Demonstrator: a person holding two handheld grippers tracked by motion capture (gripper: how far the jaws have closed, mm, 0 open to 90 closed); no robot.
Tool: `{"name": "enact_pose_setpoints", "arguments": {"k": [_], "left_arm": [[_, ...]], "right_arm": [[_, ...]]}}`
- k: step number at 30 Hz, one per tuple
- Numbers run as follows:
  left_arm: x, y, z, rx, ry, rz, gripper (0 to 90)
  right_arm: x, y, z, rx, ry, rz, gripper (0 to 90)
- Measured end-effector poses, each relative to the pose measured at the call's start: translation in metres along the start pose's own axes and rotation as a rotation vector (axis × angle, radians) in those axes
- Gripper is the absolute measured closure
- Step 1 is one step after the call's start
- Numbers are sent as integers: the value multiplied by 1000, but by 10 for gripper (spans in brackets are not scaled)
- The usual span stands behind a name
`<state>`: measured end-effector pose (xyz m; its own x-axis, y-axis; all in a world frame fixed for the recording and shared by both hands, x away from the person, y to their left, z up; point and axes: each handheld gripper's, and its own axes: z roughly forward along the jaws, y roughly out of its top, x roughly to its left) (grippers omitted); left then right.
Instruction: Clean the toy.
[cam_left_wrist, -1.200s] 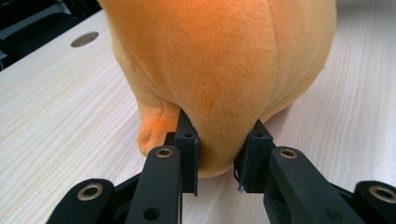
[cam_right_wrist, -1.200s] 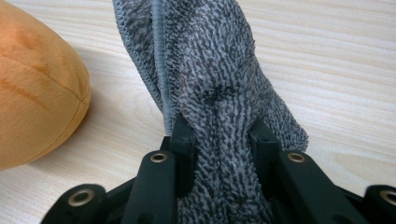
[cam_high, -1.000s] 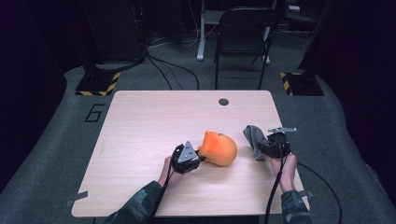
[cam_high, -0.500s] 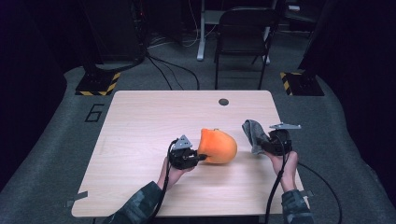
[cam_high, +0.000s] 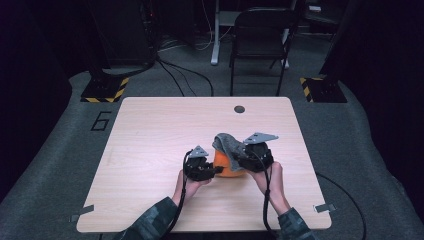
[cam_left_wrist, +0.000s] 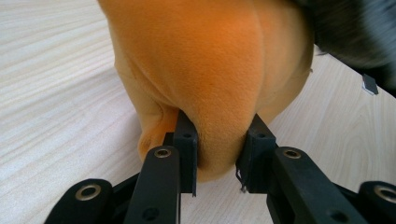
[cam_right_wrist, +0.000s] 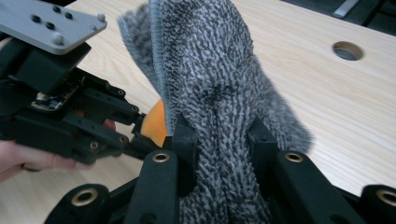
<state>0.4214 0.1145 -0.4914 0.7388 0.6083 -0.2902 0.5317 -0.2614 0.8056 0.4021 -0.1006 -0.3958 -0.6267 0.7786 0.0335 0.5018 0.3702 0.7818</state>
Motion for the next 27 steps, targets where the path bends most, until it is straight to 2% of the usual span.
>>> {"name": "enact_pose_setpoints", "arguments": {"k": [1, 2, 3, 4, 6, 7, 8, 10, 13, 15, 20, 24, 25, 26, 27], "left_arm": [[0, -1, 1, 3, -10, -4, 717], [0, -1, 3, -1, 2, 4, 715], [-1, -1, 3, 7, 13, 22, 712], [-2, -2, 4, 3, 18, 21, 708], [-3, -3, 5, 11, 27, 36, 699], [-3, -3, 5, 12, 27, 39, 691], [-3, -3, 5, 16, 24, 41, 683], [-2, -3, 4, 16, 15, 40, 677], [-1, -4, 5, 11, 10, 35, 674], [-1, -5, 5, 7, 13, 42, 672], [0, -5, 6, 2, 15, 31, 647], [2, -5, 6, 5, 18, 33, 648], [1, -5, 6, 6, 18, 39, 648], [0, -5, 6, 0, 20, 36, 648], [0, -5, 7, -1, 27, 43, 647]], "right_arm": [[0, -2, 8, 17, -8, 2, 705], [-3, -5, 15, 20, -20, -2, 707], [-5, -7, 18, 26, -17, 6, 708], [-7, -10, 23, 32, -20, 14, 710], [-8, -14, 29, 45, -45, -12, 711], [-8, -16, 31, 46, -53, -3, 710], [-10, -16, 30, 50, -58, -32, 710], [-10, -16, 29, 55, -72, -17, 709], [-17, -19, 26, 61, -64, -20, 708], [-19, -21, 25, 60, -73, -3, 707], [-33, -25, 21, 72, -92, 0, 705], [-53, -37, 21, 115, -135, 39, 706], [-57, -40, 22, 120, -130, 69, 706], [-62, -44, 23, 124, -114, 79, 706], [-65, -47, 24, 128, -117, 96, 706]]}}
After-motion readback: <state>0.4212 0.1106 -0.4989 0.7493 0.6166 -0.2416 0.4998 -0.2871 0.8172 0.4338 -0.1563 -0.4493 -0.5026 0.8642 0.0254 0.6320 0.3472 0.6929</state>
